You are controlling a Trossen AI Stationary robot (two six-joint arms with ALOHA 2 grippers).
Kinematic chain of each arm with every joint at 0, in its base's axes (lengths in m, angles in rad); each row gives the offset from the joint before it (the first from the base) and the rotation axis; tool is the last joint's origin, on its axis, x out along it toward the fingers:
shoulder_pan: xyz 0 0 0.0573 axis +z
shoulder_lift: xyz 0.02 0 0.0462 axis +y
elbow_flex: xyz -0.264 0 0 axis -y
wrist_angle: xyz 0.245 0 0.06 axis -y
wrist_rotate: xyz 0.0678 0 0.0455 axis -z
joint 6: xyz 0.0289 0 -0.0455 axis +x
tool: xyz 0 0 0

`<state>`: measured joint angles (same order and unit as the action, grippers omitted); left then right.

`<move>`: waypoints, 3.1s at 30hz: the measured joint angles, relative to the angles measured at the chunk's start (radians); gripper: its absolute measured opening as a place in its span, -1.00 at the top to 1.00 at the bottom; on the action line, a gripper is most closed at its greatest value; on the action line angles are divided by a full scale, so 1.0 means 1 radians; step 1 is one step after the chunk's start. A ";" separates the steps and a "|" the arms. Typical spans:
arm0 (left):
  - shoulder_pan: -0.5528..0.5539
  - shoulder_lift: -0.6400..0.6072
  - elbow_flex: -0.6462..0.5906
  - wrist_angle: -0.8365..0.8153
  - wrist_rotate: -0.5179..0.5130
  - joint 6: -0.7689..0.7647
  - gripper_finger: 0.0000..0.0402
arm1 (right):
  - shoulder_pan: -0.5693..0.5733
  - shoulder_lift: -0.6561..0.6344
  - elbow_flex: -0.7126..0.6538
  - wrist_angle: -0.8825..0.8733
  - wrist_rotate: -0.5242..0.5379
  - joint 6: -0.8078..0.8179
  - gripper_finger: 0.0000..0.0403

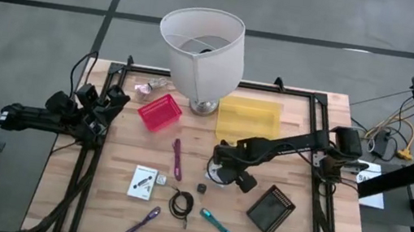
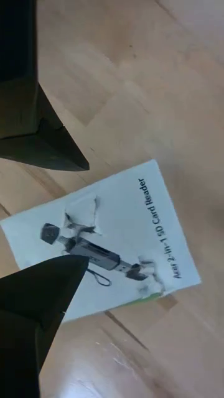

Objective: Pick and place items into bin
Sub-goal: Put the right card reader box into the black bin

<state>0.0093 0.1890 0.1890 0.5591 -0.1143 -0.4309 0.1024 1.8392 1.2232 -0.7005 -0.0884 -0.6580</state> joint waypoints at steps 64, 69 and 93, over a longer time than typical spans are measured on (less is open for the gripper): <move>0.000 -0.002 0.000 0.000 0.000 -0.002 -0.05 | 0.000 0.020 0.026 -0.076 -0.017 0.193 0.93; 0.000 -0.002 0.000 0.001 0.000 -0.002 -0.05 | 0.005 -0.047 0.057 -0.176 -0.020 0.281 0.94; 0.000 0.000 0.000 0.000 0.000 -0.005 -0.05 | 0.391 -0.364 -0.015 -0.485 -0.149 0.446 0.94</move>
<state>0.0090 0.1886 0.1890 0.5595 -0.1139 -0.4363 0.4936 1.4754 1.2079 -1.1857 -0.2371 -0.2117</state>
